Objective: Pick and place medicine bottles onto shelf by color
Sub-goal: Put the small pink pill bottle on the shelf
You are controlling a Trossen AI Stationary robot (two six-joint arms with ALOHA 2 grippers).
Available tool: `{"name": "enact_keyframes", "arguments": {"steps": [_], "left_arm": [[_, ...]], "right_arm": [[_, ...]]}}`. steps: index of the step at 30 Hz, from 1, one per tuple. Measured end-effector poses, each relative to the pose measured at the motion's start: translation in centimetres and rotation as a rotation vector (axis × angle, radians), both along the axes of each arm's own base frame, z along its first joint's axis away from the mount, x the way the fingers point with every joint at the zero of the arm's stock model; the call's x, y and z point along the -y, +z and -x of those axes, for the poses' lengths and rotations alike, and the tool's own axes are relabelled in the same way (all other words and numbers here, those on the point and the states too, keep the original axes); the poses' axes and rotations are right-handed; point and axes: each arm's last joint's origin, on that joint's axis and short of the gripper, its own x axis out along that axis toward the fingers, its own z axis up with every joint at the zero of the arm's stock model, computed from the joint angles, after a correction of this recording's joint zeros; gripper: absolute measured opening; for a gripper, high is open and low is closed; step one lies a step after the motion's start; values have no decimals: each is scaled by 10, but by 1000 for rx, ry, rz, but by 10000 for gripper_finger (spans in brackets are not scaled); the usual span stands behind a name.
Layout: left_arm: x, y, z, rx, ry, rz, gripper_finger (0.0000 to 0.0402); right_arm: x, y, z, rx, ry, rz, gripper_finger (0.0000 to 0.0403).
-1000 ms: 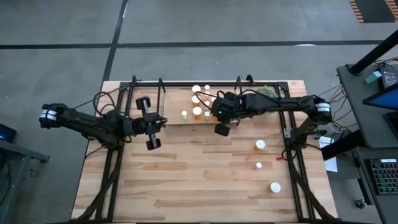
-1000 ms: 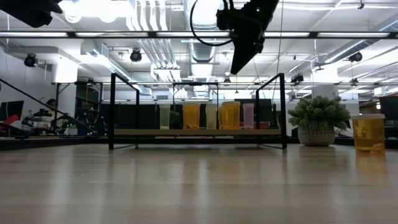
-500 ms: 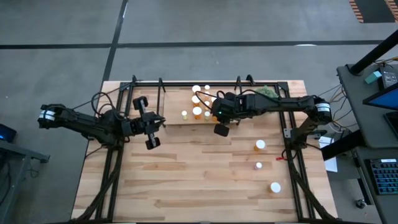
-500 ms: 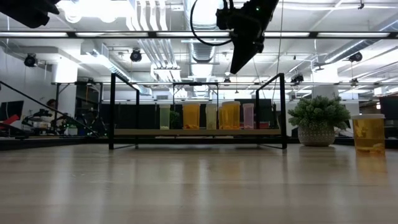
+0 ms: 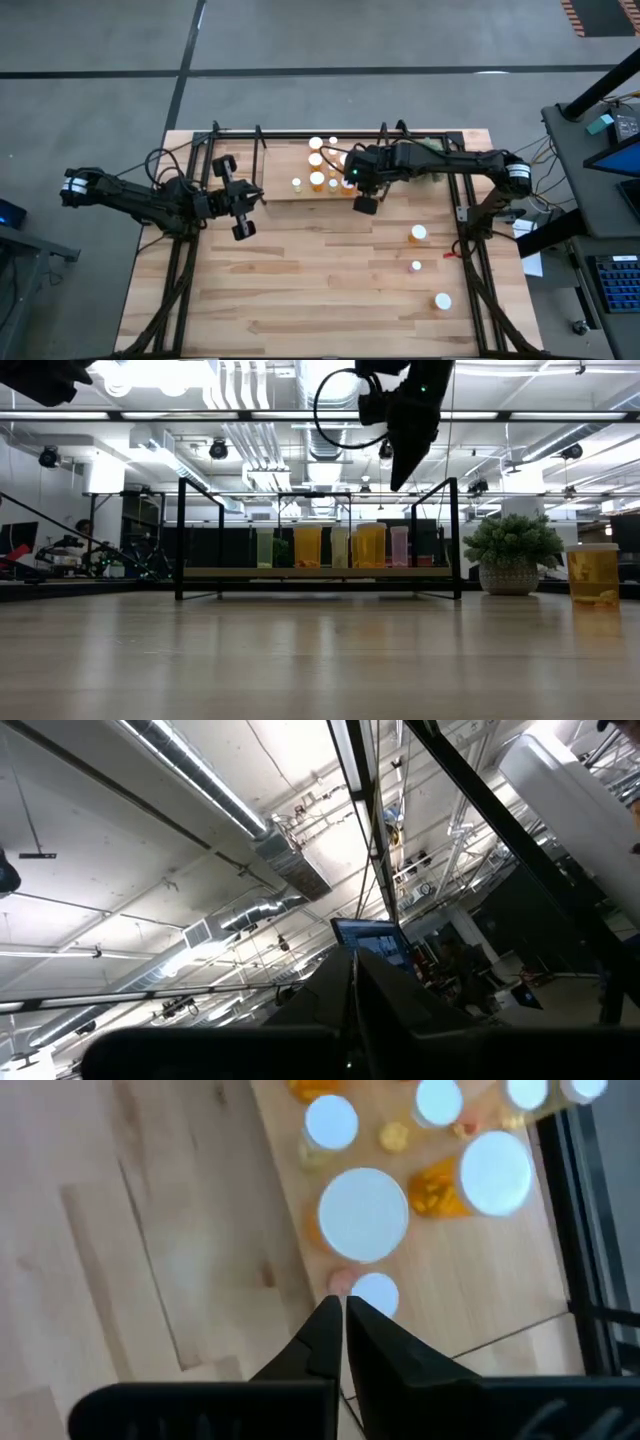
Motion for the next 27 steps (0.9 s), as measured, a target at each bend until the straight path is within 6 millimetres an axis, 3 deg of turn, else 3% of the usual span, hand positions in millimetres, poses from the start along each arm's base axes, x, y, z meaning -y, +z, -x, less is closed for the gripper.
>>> {"name": "enact_keyframes", "arguments": {"steps": [11, 27], "left_arm": [[0, -2, 4, 6, -1, 2, 2], [-1, -2, 8, 14, -1, 4, 2]], "right_arm": [[23, -25, -8, -83, 34, 14, 9], [26, -44, -14, -165, 35, 26, 9]]}}
